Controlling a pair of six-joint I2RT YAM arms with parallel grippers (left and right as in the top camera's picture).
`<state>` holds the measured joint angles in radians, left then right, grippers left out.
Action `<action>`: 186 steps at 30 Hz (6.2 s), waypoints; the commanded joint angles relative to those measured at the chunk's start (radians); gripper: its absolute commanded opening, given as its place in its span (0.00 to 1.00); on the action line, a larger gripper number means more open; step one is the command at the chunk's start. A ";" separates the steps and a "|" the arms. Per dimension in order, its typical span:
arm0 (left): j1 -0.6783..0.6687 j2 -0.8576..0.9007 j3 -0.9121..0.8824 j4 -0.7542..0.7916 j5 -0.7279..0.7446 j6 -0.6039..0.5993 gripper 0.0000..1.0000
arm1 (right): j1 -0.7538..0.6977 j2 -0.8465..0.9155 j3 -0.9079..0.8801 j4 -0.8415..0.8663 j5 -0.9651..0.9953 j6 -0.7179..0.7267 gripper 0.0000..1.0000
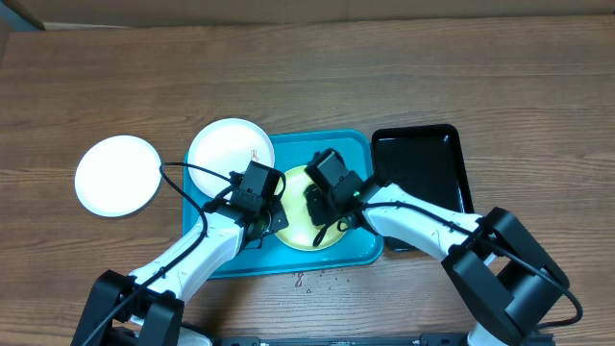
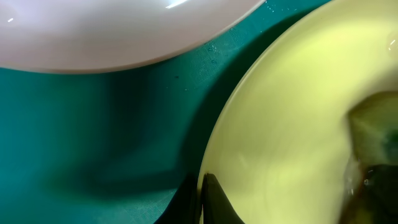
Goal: Clean dirty plates on tray and stack at the side
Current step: 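Scrub the yellow plate with the sponge in the right gripper, then return the sponge to the black tray with the right gripper, then lift the yellow plate with the left gripper and carry it left, then set the yellow plate onto the white plate on the table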
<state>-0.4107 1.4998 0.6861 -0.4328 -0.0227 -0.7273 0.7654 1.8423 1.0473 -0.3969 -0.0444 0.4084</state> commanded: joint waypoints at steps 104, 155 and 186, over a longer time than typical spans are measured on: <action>-0.353 -0.122 0.432 -0.483 -0.897 0.306 0.04 | -0.720 -0.208 -0.172 -0.232 -0.125 -0.253 0.45; 0.323 -0.144 0.515 -0.349 -0.031 0.278 0.04 | -0.720 -0.208 -0.171 -0.232 -0.125 -0.253 1.00; 1.130 0.209 0.511 -0.239 0.049 0.278 0.04 | -0.720 -0.208 -0.171 -0.232 -0.125 -0.253 1.00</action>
<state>0.7216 1.7023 1.1770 -0.6907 0.0231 -0.4385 0.0441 1.6348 0.8780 -0.6319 -0.1753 0.1566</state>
